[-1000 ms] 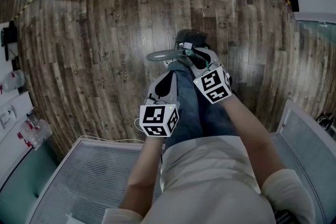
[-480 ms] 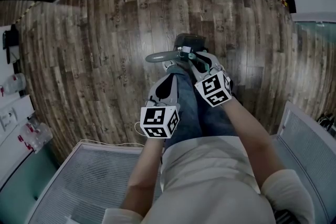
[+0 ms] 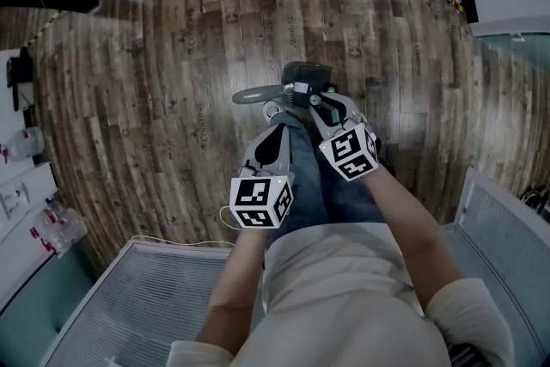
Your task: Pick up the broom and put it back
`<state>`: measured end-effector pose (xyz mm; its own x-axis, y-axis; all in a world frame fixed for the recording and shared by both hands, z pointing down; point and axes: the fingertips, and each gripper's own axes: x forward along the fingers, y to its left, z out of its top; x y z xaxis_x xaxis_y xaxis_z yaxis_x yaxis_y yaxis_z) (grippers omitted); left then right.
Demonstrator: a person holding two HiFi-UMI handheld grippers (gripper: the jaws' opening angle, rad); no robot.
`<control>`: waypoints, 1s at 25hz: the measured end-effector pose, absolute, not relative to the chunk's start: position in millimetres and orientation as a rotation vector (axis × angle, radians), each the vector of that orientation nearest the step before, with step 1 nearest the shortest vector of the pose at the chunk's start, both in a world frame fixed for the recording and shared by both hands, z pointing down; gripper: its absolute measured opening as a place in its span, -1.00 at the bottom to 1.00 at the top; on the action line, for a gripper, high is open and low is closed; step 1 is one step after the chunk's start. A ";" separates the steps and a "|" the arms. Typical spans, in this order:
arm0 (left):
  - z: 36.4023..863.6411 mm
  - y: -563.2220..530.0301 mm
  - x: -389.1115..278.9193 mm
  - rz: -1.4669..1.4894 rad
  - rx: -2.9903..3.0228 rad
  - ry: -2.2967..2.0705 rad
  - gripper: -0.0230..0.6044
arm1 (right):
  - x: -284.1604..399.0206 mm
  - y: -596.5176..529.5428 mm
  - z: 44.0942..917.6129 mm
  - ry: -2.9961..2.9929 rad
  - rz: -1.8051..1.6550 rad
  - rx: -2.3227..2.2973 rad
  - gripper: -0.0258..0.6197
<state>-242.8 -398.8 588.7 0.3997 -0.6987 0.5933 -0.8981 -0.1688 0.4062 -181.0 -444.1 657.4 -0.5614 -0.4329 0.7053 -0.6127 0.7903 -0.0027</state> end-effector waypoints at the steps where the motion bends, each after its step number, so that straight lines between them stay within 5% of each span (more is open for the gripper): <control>1: 587.1 -398.1 -241.1 0.350 1.936 -1.362 -0.91 | -178.4 -442.6 655.8 -2.254 0.321 0.774 -0.60; 25: 546.7 -379.5 -187.8 0.354 2.044 -1.322 -0.91 | -103.1 -402.9 618.7 -2.236 0.334 0.885 -0.61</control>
